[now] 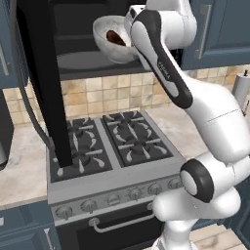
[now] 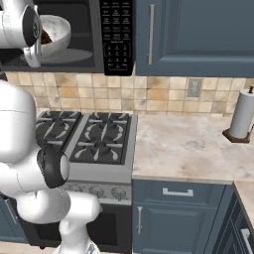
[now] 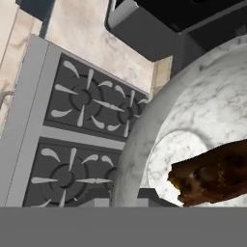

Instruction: Pick the sweet potato from the sink and place it in the bowl. Then pick the bowl and place it in the microwave. Then close the microwave door and press the start button.

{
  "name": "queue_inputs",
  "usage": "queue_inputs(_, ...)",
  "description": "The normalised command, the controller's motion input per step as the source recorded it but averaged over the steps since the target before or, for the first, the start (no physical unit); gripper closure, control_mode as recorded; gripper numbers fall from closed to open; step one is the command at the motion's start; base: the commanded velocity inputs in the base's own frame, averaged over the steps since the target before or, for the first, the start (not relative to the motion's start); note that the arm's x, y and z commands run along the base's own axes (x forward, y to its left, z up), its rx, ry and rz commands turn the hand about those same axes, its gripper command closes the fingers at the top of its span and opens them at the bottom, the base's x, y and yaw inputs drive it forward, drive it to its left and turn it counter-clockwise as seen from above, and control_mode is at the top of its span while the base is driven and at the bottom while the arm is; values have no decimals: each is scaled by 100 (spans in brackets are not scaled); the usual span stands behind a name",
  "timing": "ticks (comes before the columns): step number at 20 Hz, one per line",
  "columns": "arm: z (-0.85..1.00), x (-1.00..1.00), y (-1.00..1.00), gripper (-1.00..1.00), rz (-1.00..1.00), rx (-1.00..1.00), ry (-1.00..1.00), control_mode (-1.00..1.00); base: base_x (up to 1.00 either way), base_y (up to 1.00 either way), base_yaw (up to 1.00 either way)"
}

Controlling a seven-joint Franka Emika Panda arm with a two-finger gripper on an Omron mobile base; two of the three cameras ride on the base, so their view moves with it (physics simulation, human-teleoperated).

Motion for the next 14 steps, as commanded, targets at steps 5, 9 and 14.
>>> queue_inputs(5,-11,70,15,100,0,-5,2,-100,0,0,0)
queue_inputs(9,-27,82,28,100,0,-8,1,-100,0,0,0)
queue_inputs(14,-30,81,25,100,0,-8,0,-100,0,0,0)
